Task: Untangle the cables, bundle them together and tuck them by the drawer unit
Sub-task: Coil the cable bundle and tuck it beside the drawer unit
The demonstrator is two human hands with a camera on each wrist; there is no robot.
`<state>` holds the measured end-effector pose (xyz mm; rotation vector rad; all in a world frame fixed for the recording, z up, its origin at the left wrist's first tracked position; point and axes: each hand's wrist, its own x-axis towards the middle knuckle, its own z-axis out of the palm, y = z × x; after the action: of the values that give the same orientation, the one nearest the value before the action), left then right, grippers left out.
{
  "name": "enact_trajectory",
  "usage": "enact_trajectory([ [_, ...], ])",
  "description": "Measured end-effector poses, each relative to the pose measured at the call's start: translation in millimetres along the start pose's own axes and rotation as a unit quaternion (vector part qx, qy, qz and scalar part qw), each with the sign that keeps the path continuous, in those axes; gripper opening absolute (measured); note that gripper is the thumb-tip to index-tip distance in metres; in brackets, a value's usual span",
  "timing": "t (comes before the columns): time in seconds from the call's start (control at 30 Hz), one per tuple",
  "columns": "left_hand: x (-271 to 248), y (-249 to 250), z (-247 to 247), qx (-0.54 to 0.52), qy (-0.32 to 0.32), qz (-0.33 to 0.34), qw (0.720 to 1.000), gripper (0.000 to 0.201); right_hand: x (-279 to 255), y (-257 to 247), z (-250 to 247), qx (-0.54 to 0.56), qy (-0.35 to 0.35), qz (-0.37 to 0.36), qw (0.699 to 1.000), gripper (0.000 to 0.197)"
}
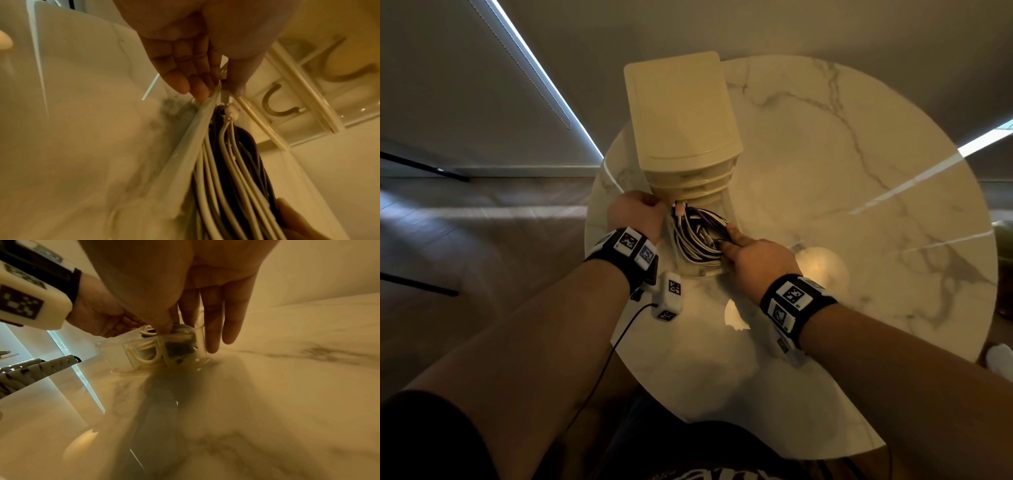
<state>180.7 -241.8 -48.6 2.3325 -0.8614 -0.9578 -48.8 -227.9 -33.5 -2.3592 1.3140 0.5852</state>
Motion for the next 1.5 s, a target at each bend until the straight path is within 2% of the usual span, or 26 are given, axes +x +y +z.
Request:
enact_trajectory([
  [0.07, 0, 0, 0, -0.007, -0.003, -0.007, 1.0, 0.036, 1, 1, 1, 0.007, 0.004, 0.002, 1.0, 0.046],
  [0.17, -8, -1, -3, -0.018, 0.019, 0.0, 1.0, 0.024, 0, 0, 4, 0.016, 0.011, 0.003, 1.0, 0.045],
  [0.23, -20, 2, -3, -0.007, 0.024, 0.042, 0.999, 0.019, 1, 0, 5, 0.015, 0.014, 0.0, 1.0, 0.044],
  [0.33, -36, 13, 3, 0.063, -0.007, 0.151, 0.986, 0.019, 1, 0, 6, 0.017, 0.015, 0.003, 1.0, 0.045],
  [0.4, -40, 17, 8, 0.169, -0.021, 0.228, 0.959, 0.026, 1, 0, 6, 0.014, 0.018, 0.003, 1.0, 0.046],
  [0.53, -43, 8, 23, 0.314, -0.051, 0.35, 0.881, 0.044, 0, -1, 6, 0.013, 0.019, 0.003, 1.0, 0.046],
  [0.67, -42, 3, 31, 0.423, -0.106, 0.369, 0.821, 0.067, 1, -1, 7, 0.009, 0.019, 0.002, 1.0, 0.046],
  [0.77, -48, 5, 35, 0.46, -0.072, 0.381, 0.799, 0.065, 1, -1, 8, 0.01, 0.029, -0.004, 1.0, 0.046],
  [0.83, -50, 4, 37, 0.462, -0.056, 0.373, 0.803, 0.068, -1, -1, 12, 0.013, 0.044, -0.005, 0.999, 0.048],
  [0.9, -49, 1, 39, 0.448, -0.074, 0.357, 0.816, 0.07, -4, -1, 15, 0.017, 0.055, -0.006, 0.998, 0.051],
  [1.03, -55, 0, 20, 0.297, -0.155, 0.331, 0.882, 0.07, 0, -3, 14, 0.023, 0.05, -0.006, 0.998, 0.05],
  [1.1, -61, 0, 1, 0.232, -0.131, 0.335, 0.904, 0.064, 2, -5, 13, 0.027, 0.048, -0.005, 0.998, 0.049],
  [1.13, -64, 3, -9, 0.212, -0.085, 0.355, 0.907, 0.058, 2, -5, 14, 0.029, 0.047, -0.005, 0.998, 0.049],
  [1.2, -65, 11, -26, 0.204, 0.049, 0.419, 0.883, 0.046, 2, -5, 15, 0.032, 0.049, -0.006, 0.998, 0.049],
  [1.27, -57, 26, -37, 0.216, 0.133, 0.466, 0.848, 0.052, 1, -5, 17, 0.037, 0.059, -0.004, 0.998, 0.05],
  [1.33, -42, 43, -41, 0.271, 0.115, 0.461, 0.837, 0.069, 0, -6, 20, 0.044, 0.079, 0.001, 0.996, 0.05],
  [1.4, -25, 54, -38, 0.323, 0.053, 0.439, 0.837, 0.083, -1, -6, 22, 0.059, 0.1, 0.007, 0.993, 0.048],
  [1.5, -11, 56, -34, 0.293, 0.013, 0.434, 0.852, 0.078, 6, -5, 23, 0.068, 0.128, 0.007, 0.989, 0.045],
])
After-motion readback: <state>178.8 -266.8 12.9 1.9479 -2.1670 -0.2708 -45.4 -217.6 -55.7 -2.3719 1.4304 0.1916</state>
